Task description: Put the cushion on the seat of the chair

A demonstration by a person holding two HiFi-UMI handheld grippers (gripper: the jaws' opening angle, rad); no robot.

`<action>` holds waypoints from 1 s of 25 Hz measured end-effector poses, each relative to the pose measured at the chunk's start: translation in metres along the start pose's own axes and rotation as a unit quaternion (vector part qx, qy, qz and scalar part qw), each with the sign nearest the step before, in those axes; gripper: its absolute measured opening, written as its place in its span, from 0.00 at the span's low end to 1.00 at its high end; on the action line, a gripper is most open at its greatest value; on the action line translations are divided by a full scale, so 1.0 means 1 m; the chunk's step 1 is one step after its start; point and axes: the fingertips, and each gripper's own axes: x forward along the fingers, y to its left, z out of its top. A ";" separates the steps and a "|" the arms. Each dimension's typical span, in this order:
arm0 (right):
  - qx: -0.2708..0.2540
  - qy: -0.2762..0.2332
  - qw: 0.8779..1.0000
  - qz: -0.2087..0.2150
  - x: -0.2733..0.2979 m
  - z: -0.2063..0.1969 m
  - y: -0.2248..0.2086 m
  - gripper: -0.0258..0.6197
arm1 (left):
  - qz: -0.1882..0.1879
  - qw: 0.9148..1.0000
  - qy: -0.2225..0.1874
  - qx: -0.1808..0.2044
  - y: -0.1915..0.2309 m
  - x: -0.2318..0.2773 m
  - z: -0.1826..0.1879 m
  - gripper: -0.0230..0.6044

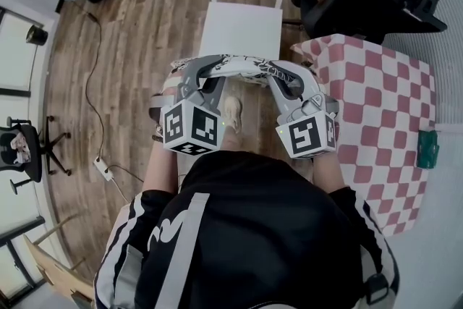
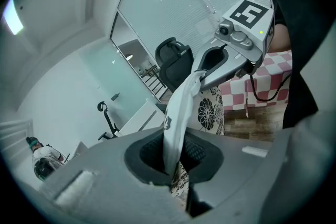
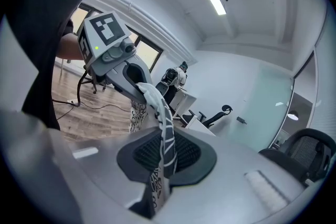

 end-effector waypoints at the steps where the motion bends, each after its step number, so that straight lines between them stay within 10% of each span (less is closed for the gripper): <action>1: 0.000 0.000 1.000 -0.001 0.006 0.000 -0.004 0.07 | -0.001 1.000 0.000 0.001 0.005 0.004 -0.001 0.07; 25: 0.004 0.026 1.000 -0.014 0.129 -0.003 -0.086 0.07 | -0.040 0.999 -0.014 0.005 0.117 0.101 -0.028 0.07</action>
